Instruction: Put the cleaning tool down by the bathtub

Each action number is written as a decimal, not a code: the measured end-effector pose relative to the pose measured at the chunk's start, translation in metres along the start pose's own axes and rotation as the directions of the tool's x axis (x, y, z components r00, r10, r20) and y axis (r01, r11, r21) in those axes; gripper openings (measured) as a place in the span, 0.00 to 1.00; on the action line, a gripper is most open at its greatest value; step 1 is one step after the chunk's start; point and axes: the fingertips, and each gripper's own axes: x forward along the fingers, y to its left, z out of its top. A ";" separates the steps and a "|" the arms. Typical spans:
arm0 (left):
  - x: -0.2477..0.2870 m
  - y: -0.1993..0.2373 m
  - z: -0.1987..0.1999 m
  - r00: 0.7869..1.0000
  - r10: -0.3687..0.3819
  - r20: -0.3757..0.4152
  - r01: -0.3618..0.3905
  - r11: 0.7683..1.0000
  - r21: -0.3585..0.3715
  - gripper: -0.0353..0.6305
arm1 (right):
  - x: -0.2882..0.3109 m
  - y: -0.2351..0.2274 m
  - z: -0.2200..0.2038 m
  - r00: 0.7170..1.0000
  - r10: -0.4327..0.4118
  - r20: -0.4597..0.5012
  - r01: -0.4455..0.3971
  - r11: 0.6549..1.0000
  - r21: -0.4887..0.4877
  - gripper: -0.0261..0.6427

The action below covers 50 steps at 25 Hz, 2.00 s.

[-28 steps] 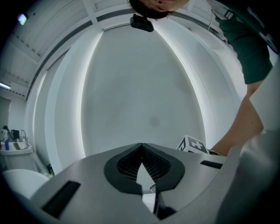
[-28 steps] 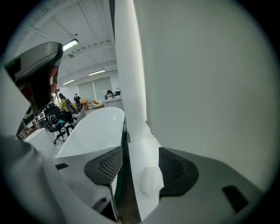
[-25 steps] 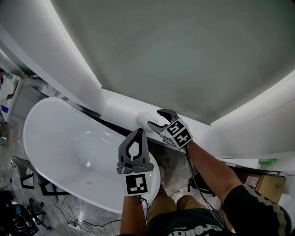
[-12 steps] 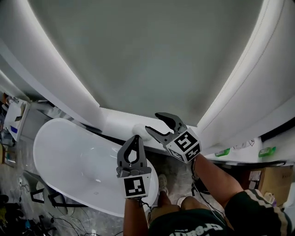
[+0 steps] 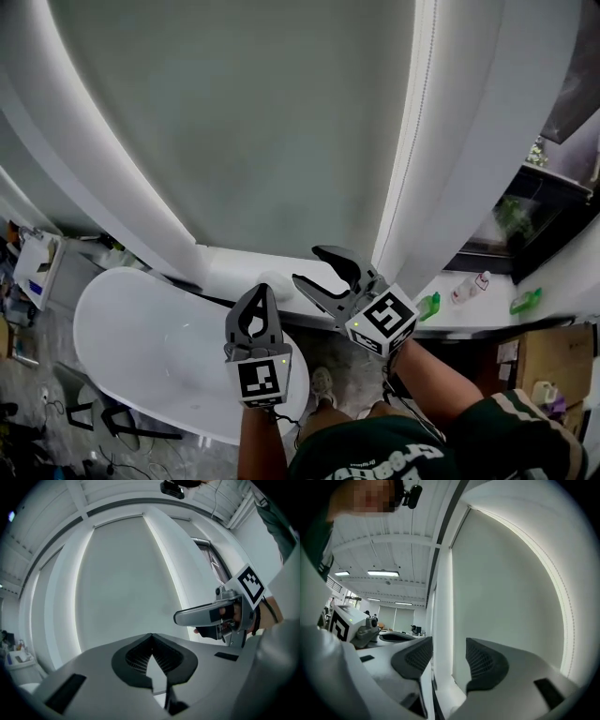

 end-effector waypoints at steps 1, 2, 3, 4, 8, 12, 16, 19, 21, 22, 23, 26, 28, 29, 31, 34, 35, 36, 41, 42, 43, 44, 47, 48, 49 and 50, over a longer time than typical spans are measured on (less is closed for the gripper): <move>-0.003 -0.007 0.007 1.000 -0.007 0.004 0.007 1.000 0.019 0.07 | -0.009 0.002 0.007 1.000 -0.001 0.012 0.001 1.000 -0.006 0.39; -0.007 -0.015 0.015 1.000 -0.014 0.010 0.014 0.999 0.028 0.07 | -0.018 0.004 0.014 1.000 -0.002 0.023 0.003 1.000 -0.011 0.37; -0.012 -0.023 0.021 1.000 -0.021 0.017 0.021 0.999 0.031 0.07 | -0.028 0.006 0.021 0.999 -0.003 0.035 0.003 1.000 -0.015 0.36; -0.016 -0.031 0.027 0.999 -0.029 0.025 0.028 0.999 0.031 0.07 | -0.038 0.008 0.027 0.999 -0.002 0.048 0.003 1.000 -0.019 0.36; -0.034 -0.047 0.039 0.998 -0.048 0.039 0.046 0.997 0.054 0.07 | -0.066 0.024 0.046 0.995 -0.017 0.097 0.023 0.998 -0.054 0.29; -0.052 -0.050 0.049 0.997 -0.044 0.062 0.042 0.998 0.044 0.07 | -0.080 0.043 0.053 0.993 -0.025 0.113 0.035 0.996 -0.080 0.19; -0.070 -0.067 0.060 0.996 -0.049 0.073 0.045 0.997 0.057 0.07 | -0.100 0.059 0.060 0.992 -0.016 0.126 0.034 0.990 -0.140 0.06; -0.078 -0.074 0.066 0.997 -0.038 0.071 0.033 0.997 0.071 0.07 | -0.110 0.071 0.062 0.991 0.026 0.130 -0.005 0.987 -0.159 0.06; -0.080 -0.079 0.067 0.996 -0.040 0.075 0.035 0.997 0.074 0.07 | -0.115 0.073 0.064 0.990 0.037 0.139 -0.015 0.989 -0.150 0.06; -0.081 -0.081 0.068 0.996 -0.041 0.079 0.035 0.997 0.073 0.07 | -0.117 0.073 0.064 0.989 0.037 0.141 -0.015 0.989 -0.148 0.06; -0.081 -0.083 0.070 0.996 -0.040 0.082 0.034 0.997 0.072 0.07 | -0.119 0.072 0.064 0.989 0.034 0.141 -0.012 0.989 -0.150 0.06; -0.084 -0.088 0.072 0.996 -0.038 0.078 0.031 0.995 0.091 0.07 | -0.124 0.069 0.064 0.991 0.018 0.136 0.005 0.986 -0.166 0.06; -0.086 -0.089 0.074 0.996 -0.036 0.077 0.028 0.995 0.100 0.07 | -0.126 0.069 0.065 0.991 0.008 0.136 0.015 0.985 -0.169 0.06; -0.088 -0.090 0.076 0.996 -0.033 0.080 0.025 0.995 0.099 0.07 | -0.127 0.070 0.066 0.991 0.004 0.136 0.019 0.985 -0.169 0.06; -0.089 -0.091 0.081 0.996 -0.033 0.088 0.024 0.994 0.104 0.07 | -0.130 0.070 0.069 0.990 0.003 0.141 0.022 0.984 -0.178 0.06; -0.092 -0.096 0.086 0.994 -0.043 0.103 0.031 0.993 0.109 0.07 | -0.136 0.070 0.075 0.989 0.002 0.151 0.029 0.980 -0.197 0.06; -0.093 -0.098 0.088 0.994 -0.042 0.104 0.030 0.993 0.114 0.07 | -0.138 0.070 0.076 0.988 -0.001 0.152 0.032 0.980 -0.196 0.06; -0.094 -0.099 0.089 0.994 -0.042 0.104 0.030 0.993 0.118 0.07 | -0.140 0.069 0.076 0.988 -0.005 0.153 0.035 0.981 -0.192 0.06; -0.101 -0.108 0.089 0.991 -0.060 0.116 0.047 0.993 0.112 0.07 | -0.147 0.072 0.075 0.988 -0.011 0.154 0.038 0.984 -0.174 0.06; -0.104 -0.110 0.089 0.991 -0.063 0.119 0.049 0.992 0.112 0.07 | -0.150 0.075 0.075 0.988 -0.009 0.153 0.035 0.985 -0.172 0.06; -0.106 -0.112 0.089 0.991 -0.065 0.118 0.051 0.992 0.112 0.07 | -0.152 0.077 0.074 0.988 -0.008 0.153 0.034 0.985 -0.170 0.06; -0.109 -0.113 0.089 0.991 -0.066 0.118 0.053 0.992 0.112 0.07 | -0.154 0.080 0.074 0.988 -0.007 0.153 0.033 0.985 -0.169 0.06; -0.118 -0.118 0.088 0.991 -0.068 0.116 0.056 0.993 0.104 0.07 | -0.160 0.086 0.073 0.988 -0.006 0.153 0.031 0.986 -0.164 0.06; -0.120 -0.120 0.087 0.991 -0.070 0.113 0.058 0.993 0.104 0.07 | -0.162 0.088 0.072 0.988 -0.005 0.153 0.030 0.986 -0.162 0.06; -0.122 -0.122 0.086 0.991 -0.071 0.112 0.060 0.993 0.105 0.07 | -0.164 0.090 0.070 0.988 -0.003 0.154 0.028 0.986 -0.161 0.06; -0.124 -0.124 0.085 0.991 -0.073 0.111 0.062 0.992 0.106 0.07 | -0.166 0.093 0.069 0.988 -0.001 0.154 0.026 0.986 -0.162 0.06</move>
